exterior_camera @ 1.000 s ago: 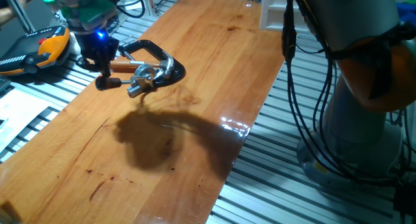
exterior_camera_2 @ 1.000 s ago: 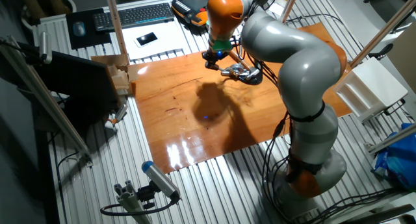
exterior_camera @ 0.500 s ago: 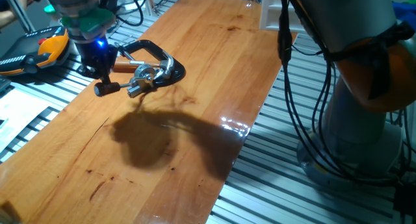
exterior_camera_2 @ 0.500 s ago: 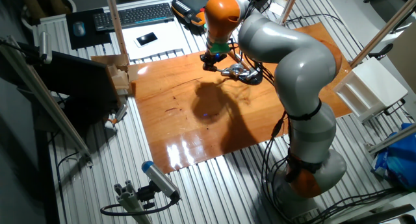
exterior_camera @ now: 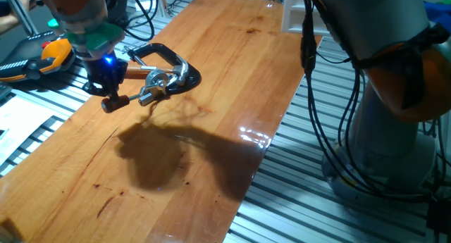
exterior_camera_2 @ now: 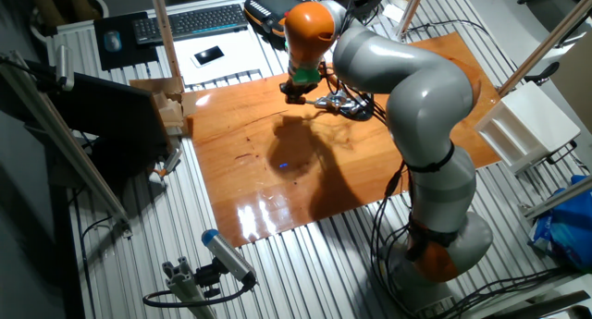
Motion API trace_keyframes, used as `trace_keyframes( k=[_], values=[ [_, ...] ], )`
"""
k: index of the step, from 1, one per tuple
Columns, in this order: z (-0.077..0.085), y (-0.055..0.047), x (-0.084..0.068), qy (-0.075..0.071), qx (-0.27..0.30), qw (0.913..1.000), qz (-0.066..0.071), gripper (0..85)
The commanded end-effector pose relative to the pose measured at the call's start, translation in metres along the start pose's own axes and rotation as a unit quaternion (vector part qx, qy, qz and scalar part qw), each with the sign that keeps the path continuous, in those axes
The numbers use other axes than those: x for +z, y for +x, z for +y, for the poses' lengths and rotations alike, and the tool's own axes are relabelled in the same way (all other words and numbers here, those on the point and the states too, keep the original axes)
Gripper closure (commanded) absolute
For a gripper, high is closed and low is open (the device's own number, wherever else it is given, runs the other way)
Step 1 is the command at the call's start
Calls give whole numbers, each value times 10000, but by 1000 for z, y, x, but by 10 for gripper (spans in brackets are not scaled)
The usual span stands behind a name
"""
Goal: Push down the lever
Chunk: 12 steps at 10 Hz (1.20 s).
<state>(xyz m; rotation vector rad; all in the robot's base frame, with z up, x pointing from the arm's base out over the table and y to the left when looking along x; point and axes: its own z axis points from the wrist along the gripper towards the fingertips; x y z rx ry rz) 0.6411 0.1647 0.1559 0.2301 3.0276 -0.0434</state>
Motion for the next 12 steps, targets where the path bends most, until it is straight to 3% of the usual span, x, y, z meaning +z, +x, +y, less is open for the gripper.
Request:
trace_keyframes(
  k=[1, 3, 4, 5, 7, 9, 12],
  values=[
    [1, 0, 0, -4, 19, 10000, -26, 850],
    [0, -1, 1, -8, -8, 9998, 199, 850],
    [0, -1, 4, -13, -23, 9998, 215, 850],
    [0, 0, 5, -90, 66, 9999, -75, 850],
    [-1, 0, 6, -145, 108, 9993, -314, 850],
    [-1, 0, 6, -162, 108, 9988, -459, 850],
    [0, -1, 13, -165, 115, 9984, -520, 850]
  ],
)
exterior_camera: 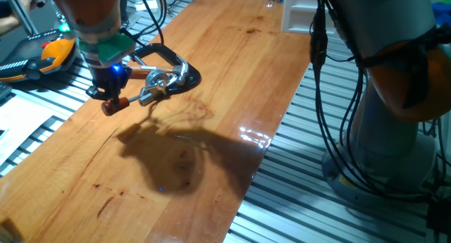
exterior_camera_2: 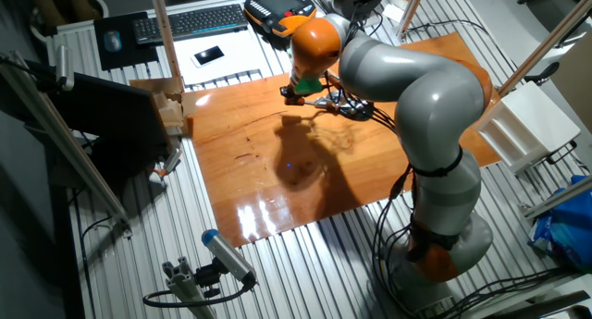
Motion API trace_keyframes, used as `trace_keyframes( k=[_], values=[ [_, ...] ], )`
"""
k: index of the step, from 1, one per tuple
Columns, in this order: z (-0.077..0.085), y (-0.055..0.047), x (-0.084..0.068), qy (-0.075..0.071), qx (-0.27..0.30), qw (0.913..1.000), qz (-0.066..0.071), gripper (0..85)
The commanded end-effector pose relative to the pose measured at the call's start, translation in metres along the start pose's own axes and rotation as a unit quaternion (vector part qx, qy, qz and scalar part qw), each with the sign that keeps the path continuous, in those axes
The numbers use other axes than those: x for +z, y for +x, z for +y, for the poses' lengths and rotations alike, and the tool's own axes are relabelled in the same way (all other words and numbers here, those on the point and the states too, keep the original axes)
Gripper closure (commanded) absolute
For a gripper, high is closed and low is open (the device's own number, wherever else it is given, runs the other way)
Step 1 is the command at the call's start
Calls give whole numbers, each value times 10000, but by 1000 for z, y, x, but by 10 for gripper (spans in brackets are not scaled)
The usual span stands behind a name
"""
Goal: Push down the lever
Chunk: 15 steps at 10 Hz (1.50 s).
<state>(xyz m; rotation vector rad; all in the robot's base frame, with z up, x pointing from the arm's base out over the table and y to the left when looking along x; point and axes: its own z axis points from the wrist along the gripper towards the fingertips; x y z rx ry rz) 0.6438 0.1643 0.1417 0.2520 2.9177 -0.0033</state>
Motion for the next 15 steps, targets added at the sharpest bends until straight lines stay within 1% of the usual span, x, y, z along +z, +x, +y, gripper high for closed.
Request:
trace_keyframes(
  k=[1, 4, 5, 6, 9, 14, 15],
  values=[
    [1, 0, 3, -8, 0, 10000, 1, 850],
    [3, 0, 14, -41, -1, 10000, -17, 850],
    [5, 0, 18, -61, -11, 10000, 2, 850],
    [6, 1, 22, -52, -21, 10000, 9, 850],
    [8, 2, 27, -15, -49, 9999, 88, 850],
    [10, 8, 41, 35, -27, 9999, 110, 850],
    [10, 9, 43, 64, -18, 9999, 105, 850]
  ],
)
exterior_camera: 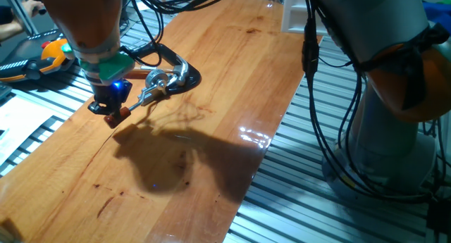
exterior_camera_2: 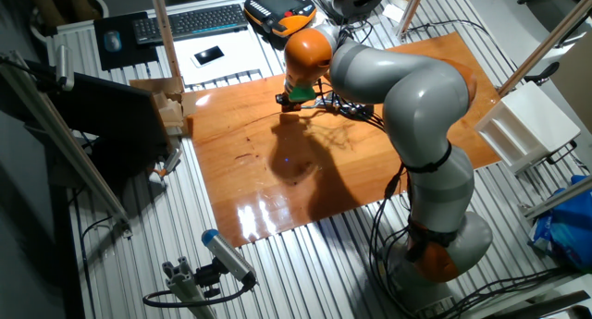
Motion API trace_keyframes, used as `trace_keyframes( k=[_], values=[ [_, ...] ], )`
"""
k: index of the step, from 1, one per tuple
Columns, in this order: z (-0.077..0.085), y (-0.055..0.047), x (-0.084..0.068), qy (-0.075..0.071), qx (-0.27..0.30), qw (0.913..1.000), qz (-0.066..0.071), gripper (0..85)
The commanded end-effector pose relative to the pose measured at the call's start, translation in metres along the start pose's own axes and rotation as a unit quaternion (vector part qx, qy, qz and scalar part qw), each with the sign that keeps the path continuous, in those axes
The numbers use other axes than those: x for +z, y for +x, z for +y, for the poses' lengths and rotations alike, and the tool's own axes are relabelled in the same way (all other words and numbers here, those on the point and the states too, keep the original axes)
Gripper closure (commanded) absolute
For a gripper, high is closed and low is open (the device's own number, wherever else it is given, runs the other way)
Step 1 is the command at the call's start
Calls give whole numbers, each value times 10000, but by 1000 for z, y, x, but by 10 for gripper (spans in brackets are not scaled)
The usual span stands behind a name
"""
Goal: Push down the lever
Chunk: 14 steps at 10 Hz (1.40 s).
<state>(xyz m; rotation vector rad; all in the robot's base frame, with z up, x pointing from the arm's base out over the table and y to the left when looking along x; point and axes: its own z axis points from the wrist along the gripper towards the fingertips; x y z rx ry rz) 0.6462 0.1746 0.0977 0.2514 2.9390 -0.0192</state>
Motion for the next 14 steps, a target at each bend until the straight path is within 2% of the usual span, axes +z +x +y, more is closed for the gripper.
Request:
trace_keyframes(
  k=[1, 3, 10, 11, 12, 13, 14],
  values=[
    [1, 1, 1, -1, 4, 10000, -19, 850],
    [3, 2, 3, 24, -2, 10000, -55, 850],
    [4, 3, 4, 59, 15, 10000, -30, 850],
    [4, 3, 4, -64, 48, 10000, 55, 850],
    [4, 3, 4, -180, 62, 9998, 6, 850],
    [4, 3, 4, -164, 52, 9998, 96, 850],
    [4, 3, 4, -9, -3, 9997, 239, 850]
  ],
)
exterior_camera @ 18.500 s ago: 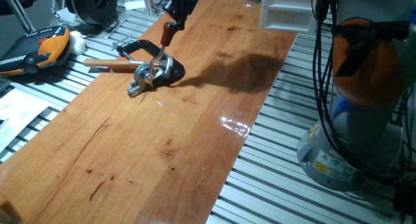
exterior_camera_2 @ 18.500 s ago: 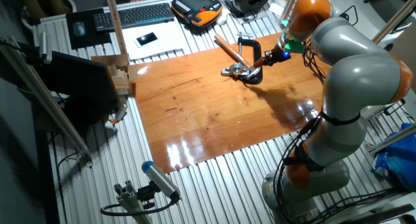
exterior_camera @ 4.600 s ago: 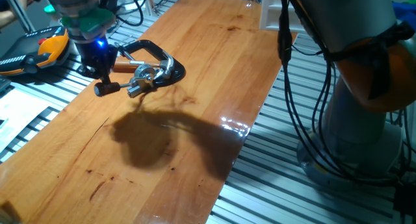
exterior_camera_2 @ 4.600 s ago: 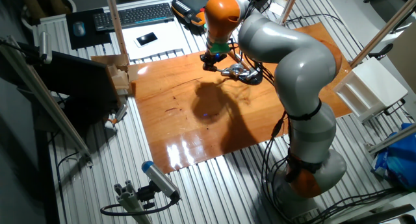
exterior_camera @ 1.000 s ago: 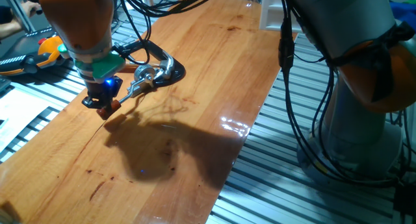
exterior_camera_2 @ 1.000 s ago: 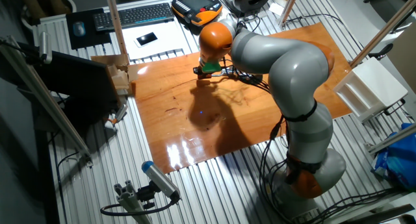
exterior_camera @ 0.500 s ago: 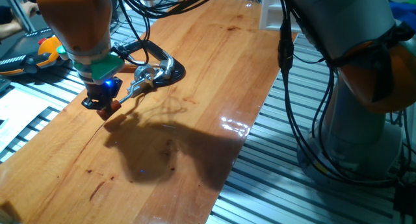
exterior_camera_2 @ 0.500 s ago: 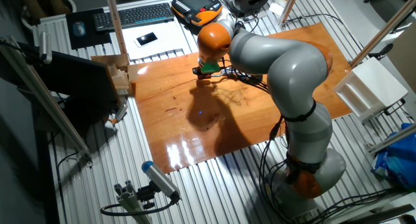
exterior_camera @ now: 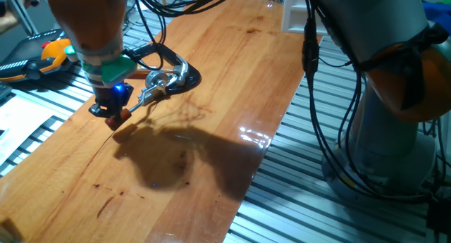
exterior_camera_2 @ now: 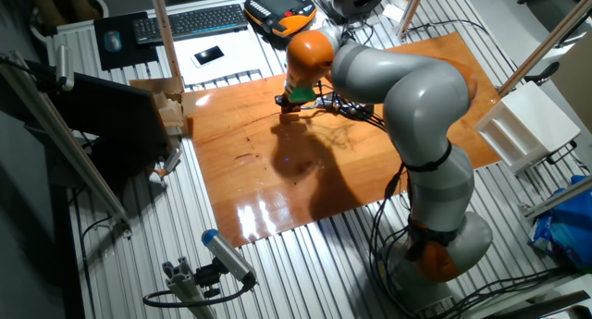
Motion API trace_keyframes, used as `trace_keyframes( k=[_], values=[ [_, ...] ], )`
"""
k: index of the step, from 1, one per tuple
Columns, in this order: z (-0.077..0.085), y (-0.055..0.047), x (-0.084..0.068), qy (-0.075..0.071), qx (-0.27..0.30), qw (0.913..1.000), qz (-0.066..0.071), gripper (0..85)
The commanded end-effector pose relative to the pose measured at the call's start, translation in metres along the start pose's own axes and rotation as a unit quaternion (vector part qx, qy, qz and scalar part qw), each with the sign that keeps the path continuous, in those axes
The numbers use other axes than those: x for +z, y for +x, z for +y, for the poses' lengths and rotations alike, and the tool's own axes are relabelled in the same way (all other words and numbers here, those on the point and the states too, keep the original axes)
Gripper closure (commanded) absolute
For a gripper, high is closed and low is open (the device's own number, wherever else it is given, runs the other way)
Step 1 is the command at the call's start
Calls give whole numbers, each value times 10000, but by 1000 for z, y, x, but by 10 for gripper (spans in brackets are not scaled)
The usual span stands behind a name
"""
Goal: Push down the lever
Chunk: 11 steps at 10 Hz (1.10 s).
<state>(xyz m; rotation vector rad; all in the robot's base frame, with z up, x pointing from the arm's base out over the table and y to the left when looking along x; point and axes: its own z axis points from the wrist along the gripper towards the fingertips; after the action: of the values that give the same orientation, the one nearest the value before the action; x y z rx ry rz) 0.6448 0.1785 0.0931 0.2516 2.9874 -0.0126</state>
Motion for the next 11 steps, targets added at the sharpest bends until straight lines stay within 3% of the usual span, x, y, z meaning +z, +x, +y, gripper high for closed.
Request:
trace_keyframes(
  k=[1, 4, 7, 11],
  values=[
    [0, 0, 0, 29, -18, 10000, 15, 850],
    [-1, 1, 4, 3, -71, 9999, -90, 850],
    [-2, 5, 22, -14, -80, 9997, -243, 850],
    [-6, 5, 30, -46, -99, 9995, -299, 850]
  ],
)
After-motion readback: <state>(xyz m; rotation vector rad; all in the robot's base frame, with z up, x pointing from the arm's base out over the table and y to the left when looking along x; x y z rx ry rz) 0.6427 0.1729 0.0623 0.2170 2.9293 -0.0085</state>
